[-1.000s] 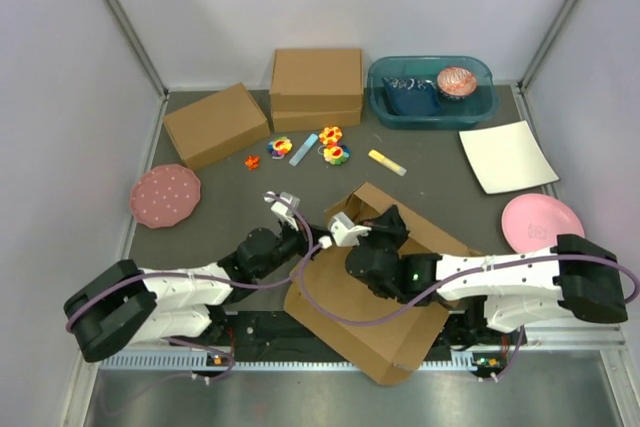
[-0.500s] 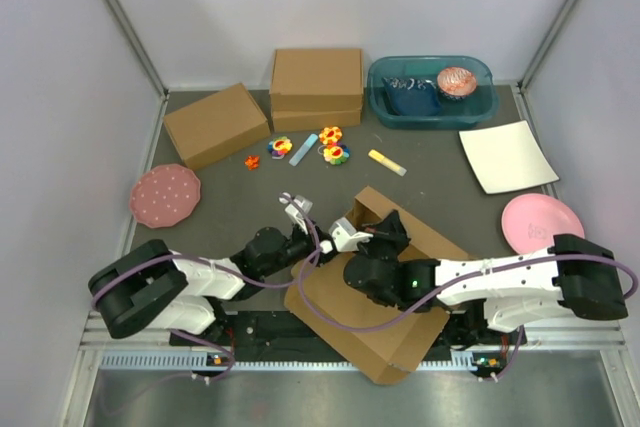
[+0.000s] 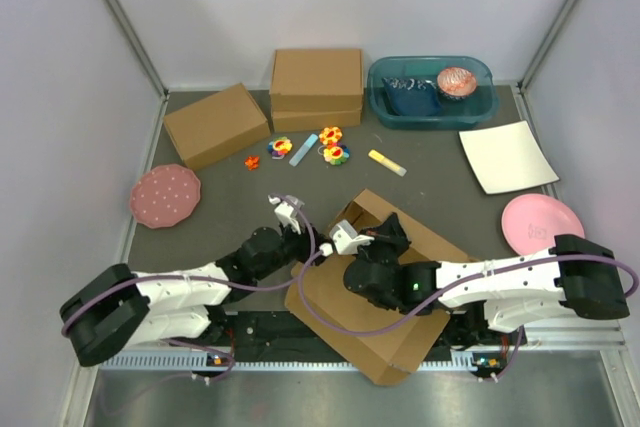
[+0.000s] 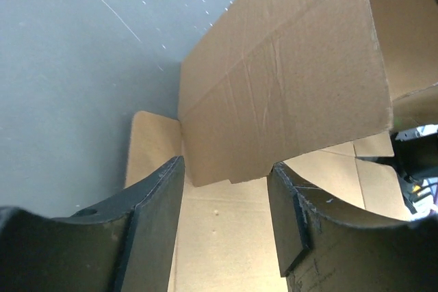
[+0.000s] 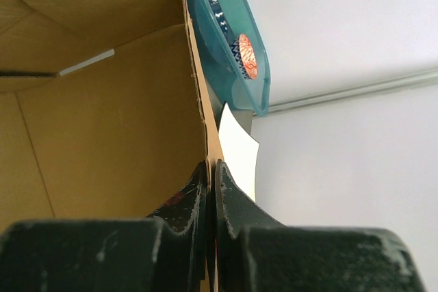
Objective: Fold the paper box
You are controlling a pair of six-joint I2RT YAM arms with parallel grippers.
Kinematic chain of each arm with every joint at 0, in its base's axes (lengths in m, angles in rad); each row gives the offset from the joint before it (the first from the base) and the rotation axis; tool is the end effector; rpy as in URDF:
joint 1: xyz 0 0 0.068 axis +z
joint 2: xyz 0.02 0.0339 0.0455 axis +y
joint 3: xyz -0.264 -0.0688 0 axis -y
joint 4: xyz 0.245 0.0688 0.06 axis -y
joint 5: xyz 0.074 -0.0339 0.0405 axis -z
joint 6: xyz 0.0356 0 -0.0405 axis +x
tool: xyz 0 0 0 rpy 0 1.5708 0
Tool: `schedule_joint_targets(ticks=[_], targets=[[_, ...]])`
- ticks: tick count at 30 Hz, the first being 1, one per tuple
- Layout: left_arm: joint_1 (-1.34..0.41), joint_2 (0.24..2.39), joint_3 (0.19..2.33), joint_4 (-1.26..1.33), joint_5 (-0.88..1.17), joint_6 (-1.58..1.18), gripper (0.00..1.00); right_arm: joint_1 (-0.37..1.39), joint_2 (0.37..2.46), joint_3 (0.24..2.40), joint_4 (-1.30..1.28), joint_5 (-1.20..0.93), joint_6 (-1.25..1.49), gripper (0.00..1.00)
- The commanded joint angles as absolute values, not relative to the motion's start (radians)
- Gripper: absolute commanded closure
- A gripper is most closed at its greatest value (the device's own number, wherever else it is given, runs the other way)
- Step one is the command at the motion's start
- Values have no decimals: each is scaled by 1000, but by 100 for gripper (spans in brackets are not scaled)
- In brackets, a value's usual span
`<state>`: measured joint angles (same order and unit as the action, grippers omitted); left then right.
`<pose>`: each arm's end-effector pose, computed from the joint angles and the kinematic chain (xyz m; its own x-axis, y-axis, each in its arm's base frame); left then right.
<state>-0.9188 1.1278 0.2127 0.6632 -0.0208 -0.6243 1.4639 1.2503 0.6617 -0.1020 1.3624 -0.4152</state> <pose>0.1280 -0.1664 0.1671 -0.5801 -0.2032 -0.7888 0.5465 0.6210 -0.5619 0.0599 0.2316 0.2261 -0.0117 -0.8909 -0.4540 -0.1420 0.4509 -0.8812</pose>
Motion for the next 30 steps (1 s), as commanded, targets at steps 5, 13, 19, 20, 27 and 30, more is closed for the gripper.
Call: schedule_joint_targets(ticks=[5, 13, 19, 20, 27, 30], targets=[[-879, 916, 236, 513, -153, -509, 36, 1482, 1273, 629, -161, 1259, -275, 100], [-810, 707, 200, 459, -176, -531, 32, 1486, 1275, 630, -167, 1256, -273, 100], [-804, 751, 153, 502, -258, -572, 31, 1493, 1295, 630, -170, 1256, -275, 100], [-804, 805, 161, 505, -252, -568, 31, 1496, 1296, 630, -173, 1259, -275, 100], [-804, 979, 193, 681, -83, -531, 30, 1523, 1376, 640, -175, 1298, -256, 100], [-804, 1006, 204, 698, -28, -523, 30, 1539, 1413, 641, -178, 1334, -227, 100]])
